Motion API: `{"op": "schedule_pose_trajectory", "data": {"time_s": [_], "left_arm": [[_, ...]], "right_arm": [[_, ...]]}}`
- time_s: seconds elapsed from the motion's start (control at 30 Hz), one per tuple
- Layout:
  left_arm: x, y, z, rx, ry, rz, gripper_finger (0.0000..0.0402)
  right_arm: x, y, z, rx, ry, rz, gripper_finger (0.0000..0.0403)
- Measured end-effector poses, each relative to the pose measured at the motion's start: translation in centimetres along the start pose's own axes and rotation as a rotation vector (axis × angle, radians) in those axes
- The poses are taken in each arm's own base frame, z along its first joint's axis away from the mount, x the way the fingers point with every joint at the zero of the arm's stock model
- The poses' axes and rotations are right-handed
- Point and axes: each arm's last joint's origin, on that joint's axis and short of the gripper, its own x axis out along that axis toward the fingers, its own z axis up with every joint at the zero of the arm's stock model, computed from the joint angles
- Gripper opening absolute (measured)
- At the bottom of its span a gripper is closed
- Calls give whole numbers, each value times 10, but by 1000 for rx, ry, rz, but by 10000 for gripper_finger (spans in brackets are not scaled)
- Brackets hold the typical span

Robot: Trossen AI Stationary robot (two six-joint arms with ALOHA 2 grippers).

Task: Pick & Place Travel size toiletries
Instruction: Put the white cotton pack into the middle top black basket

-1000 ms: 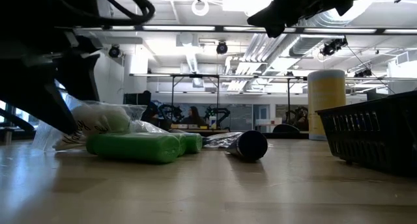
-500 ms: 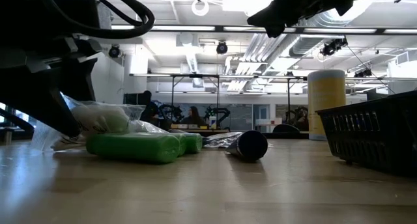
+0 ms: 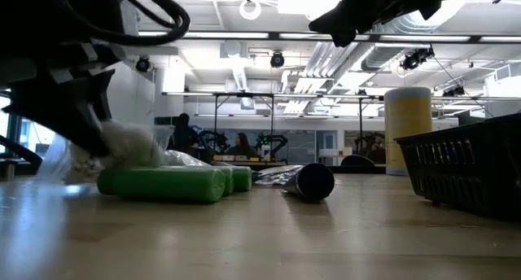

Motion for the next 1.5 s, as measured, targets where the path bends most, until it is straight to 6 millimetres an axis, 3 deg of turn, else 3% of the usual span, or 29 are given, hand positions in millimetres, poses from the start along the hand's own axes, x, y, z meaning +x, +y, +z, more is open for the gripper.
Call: {"op": "schedule_pose_trajectory", "data": {"time_s": [0.2,0.43,0.6,0.8,0.97,1.17,1.5], "left_arm": [[-20,19,1,-23,-46,50,23],[-55,49,7,-15,-167,29,19],[-82,80,7,-3,-273,84,21],[-100,126,5,-9,-320,125,21],[-97,162,8,36,-287,214,21],[-79,201,11,74,-163,259,21],[-54,246,6,27,-55,85,21]], "right_arm": [[0,0,0,0,0,0,4],[0,0,0,-3,0,0,4],[0,0,0,-7,0,0,4],[0,0,0,-8,0,-1,4],[0,-2,0,-41,15,-73,4],[-2,-8,-1,-82,19,-127,4],[-5,-15,-2,-73,21,-153,4]]}}
